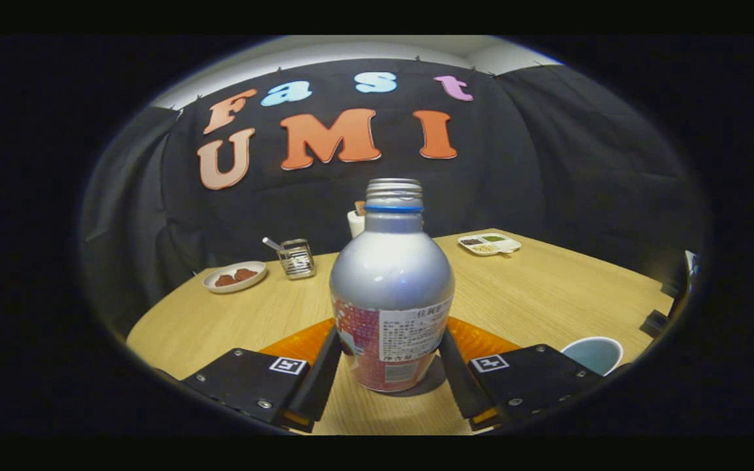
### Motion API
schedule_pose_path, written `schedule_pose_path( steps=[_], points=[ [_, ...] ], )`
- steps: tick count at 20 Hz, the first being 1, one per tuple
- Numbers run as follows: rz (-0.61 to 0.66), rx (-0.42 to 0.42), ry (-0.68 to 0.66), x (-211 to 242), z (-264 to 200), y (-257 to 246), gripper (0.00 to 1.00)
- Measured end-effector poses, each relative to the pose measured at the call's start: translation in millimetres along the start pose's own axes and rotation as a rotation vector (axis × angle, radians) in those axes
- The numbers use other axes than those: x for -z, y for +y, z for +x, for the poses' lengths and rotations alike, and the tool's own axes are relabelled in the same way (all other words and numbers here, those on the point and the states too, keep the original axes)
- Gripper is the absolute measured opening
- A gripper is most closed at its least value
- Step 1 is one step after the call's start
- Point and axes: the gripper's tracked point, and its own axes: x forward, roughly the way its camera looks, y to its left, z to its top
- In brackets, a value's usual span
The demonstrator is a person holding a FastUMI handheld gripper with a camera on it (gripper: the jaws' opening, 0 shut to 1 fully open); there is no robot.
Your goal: Take the bottle from table, then pour the juice into the cup, finally place the bottle on the coaster
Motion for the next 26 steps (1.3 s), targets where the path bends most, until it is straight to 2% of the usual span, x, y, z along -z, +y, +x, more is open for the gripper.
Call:
schedule_pose_path(
  steps=[10, 17, 20, 26],
  points=[
    [-0.079, 0.015, 0.012, 15.3, 22.8, 0.5, 0.80],
    [-0.067, 0.036, 0.000, 14.3, 21.4, -3.3, 0.81],
    [-0.059, 0.020, 0.003, 21.0, 15.7, 0.8, 0.96],
    [-0.022, 0.013, 0.016, 25.0, -20.7, 4.6, 0.97]
  ],
)
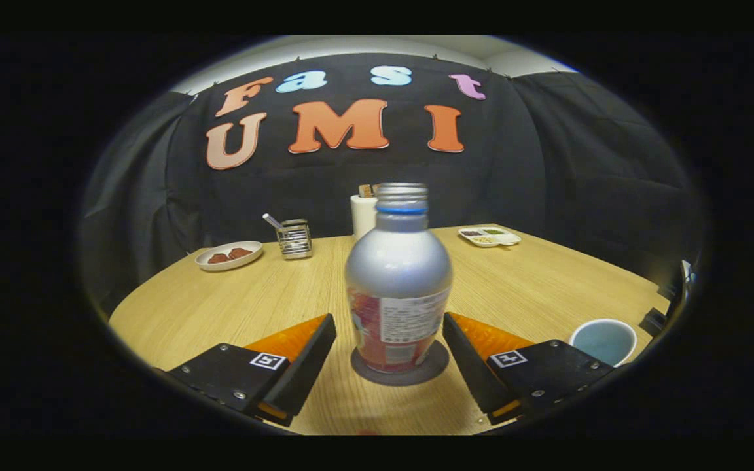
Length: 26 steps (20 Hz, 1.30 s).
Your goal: Take the bottle from table, then pour the juice into the cup, finally place the bottle on the coaster
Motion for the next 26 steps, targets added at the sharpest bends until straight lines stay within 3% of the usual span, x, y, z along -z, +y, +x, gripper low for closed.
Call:
schedule_pose_path(
  steps=[5, 13, 19, 26],
  points=[
    [0.097, -0.028, -0.065, -1.6, -70.3, 1.7, 0.97],
    [0.043, -0.166, -0.154, 14.5, -184.4, 17.2, 0.96],
    [-0.026, -0.252, -0.172, 13.6, -194.3, 44.0, 0.97],
    [-0.095, -0.226, -0.176, 9.4, -192.0, 37.1, 0.97]
  ],
)
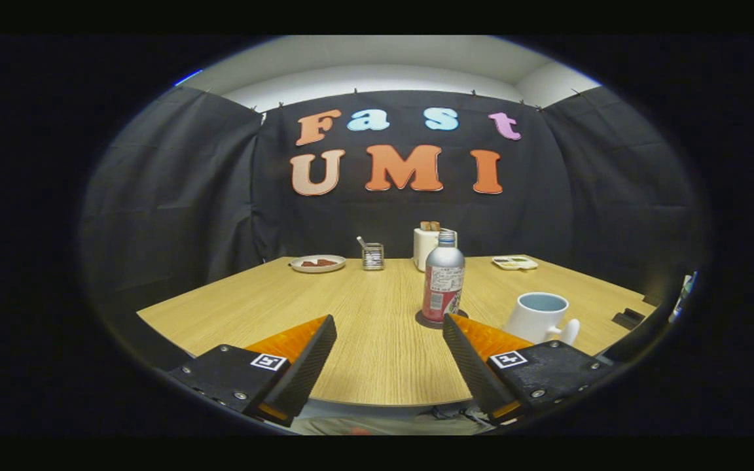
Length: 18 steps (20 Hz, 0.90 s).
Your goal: Take the bottle from table, then pour the juice into the cup, finally place the bottle on the coaster
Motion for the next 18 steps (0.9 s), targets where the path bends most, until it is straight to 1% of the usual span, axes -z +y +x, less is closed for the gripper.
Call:
schedule_pose_path(
  steps=[4, 11, 14, 18],
  points=[
    [0.013, -0.015, -0.011, -7.1, -1.3, 3.5, 0.97],
    [0.007, 0.005, -0.033, -20.0, -2.1, -4.1, 0.97],
    [0.020, 0.000, -0.041, -24.3, -3.3, -2.7, 0.97],
    [0.021, 0.010, -0.038, -23.1, -1.4, -8.7, 0.97]
  ],
)
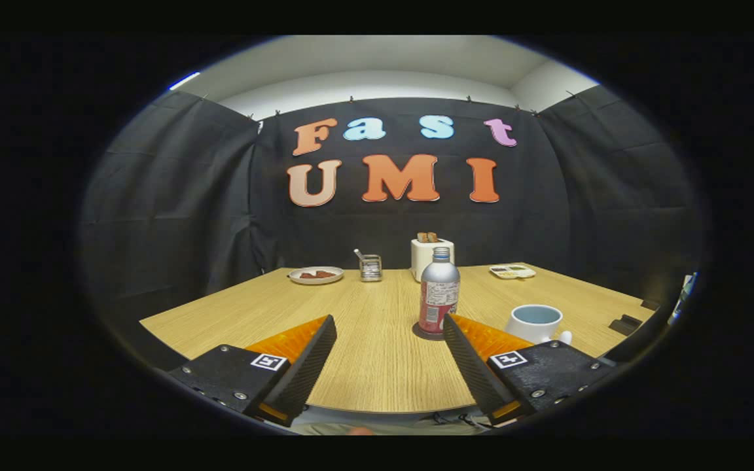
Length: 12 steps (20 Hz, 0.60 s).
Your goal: Take the bottle from table, then pour the juice into the cup, finally place the bottle on the coaster
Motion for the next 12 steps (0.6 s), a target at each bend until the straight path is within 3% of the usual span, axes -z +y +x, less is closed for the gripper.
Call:
schedule_pose_path(
  steps=[12],
  points=[
    [-0.012, 0.017, 0.012, -1.0, -2.1, -0.4, 0.97]
  ],
)
